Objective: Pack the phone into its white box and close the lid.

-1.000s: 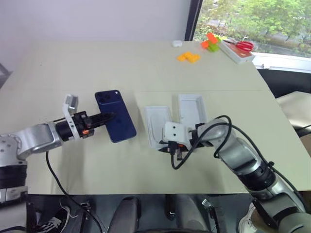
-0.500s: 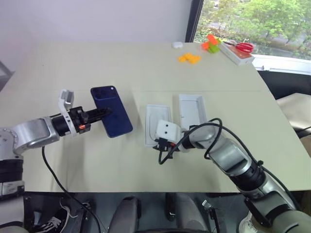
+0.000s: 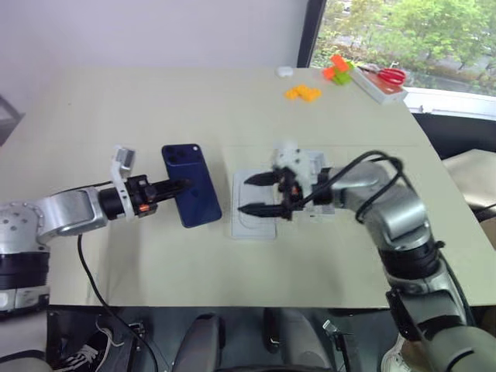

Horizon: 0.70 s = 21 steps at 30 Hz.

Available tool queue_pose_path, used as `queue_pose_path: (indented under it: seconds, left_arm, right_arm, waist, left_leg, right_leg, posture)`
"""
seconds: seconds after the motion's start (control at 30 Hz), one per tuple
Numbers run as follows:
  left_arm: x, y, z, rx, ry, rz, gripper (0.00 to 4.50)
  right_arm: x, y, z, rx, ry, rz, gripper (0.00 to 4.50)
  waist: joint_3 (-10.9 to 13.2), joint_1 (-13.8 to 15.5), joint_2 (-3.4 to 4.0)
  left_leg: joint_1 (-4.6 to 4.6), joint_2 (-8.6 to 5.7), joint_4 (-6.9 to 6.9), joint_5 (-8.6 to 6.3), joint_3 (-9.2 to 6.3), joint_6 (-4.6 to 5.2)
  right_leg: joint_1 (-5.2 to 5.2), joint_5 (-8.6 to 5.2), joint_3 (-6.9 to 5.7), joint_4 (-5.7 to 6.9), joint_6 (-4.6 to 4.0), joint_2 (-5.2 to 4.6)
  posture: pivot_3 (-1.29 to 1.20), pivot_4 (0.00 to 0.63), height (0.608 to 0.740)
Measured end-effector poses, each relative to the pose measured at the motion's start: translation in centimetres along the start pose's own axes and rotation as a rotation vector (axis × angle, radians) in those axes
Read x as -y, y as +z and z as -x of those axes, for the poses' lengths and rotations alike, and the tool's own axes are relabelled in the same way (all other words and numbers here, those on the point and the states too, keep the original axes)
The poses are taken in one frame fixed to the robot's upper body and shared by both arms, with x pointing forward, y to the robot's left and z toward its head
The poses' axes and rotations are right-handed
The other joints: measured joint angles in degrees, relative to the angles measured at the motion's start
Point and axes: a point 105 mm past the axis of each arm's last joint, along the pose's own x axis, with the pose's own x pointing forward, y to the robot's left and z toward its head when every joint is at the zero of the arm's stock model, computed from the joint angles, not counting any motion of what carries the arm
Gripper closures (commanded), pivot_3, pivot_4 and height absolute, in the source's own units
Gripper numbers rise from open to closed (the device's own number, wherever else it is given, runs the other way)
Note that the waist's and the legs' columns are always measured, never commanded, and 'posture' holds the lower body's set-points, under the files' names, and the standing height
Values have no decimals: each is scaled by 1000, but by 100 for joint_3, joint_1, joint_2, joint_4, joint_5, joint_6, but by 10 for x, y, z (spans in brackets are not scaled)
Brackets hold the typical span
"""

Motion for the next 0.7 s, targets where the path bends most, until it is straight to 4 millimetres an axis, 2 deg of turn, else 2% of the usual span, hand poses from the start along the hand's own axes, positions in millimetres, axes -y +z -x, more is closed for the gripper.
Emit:
queue_pose_path:
  seconds: [0.1,0.23,0.37,0.5,0.7]
  left_arm:
    - [4,-13,-20,-52,-23,2,4500]
    - [0,-17,-34,-73,-14,36,4500]
    - [0,-18,-50,-81,-19,38,4500]
    - [-11,-22,-63,-102,-7,73,4500]
    - [-23,-31,-67,-187,10,113,4500]
  right_arm:
    - [12,-11,32,41,-31,-60,1035]
    - [15,-25,50,96,-73,13,1035]
    - [17,-44,50,76,-107,95,1035]
    - [17,-45,48,74,-119,149,1035]
    - [16,-49,44,63,-128,164,1035]
  waist:
    - [1,44,1]
    - [1,-13,1]
    - [2,-70,4]
    - [2,-97,4]
    - [2,-78,4]
  left_leg:
    - [0,-14,2,-10,14,18]
    - [2,-8,1,-12,17,21]
    - [7,-10,4,-6,23,11]
    - [15,-9,13,-3,26,7]
    - [19,-1,12,-1,21,3]
  right_leg:
    - [-1,1,3,-1,2,-23]
    - [-4,-2,4,1,10,-23]
    - [-2,-3,5,10,11,-17]
    - [4,-3,10,12,11,-3]
    - [5,-3,11,16,10,17]
  posture:
    - [0,150,740]
    - [0,150,740]
    - [0,150,740]
    - [0,150,740]
    - [0,150,740]
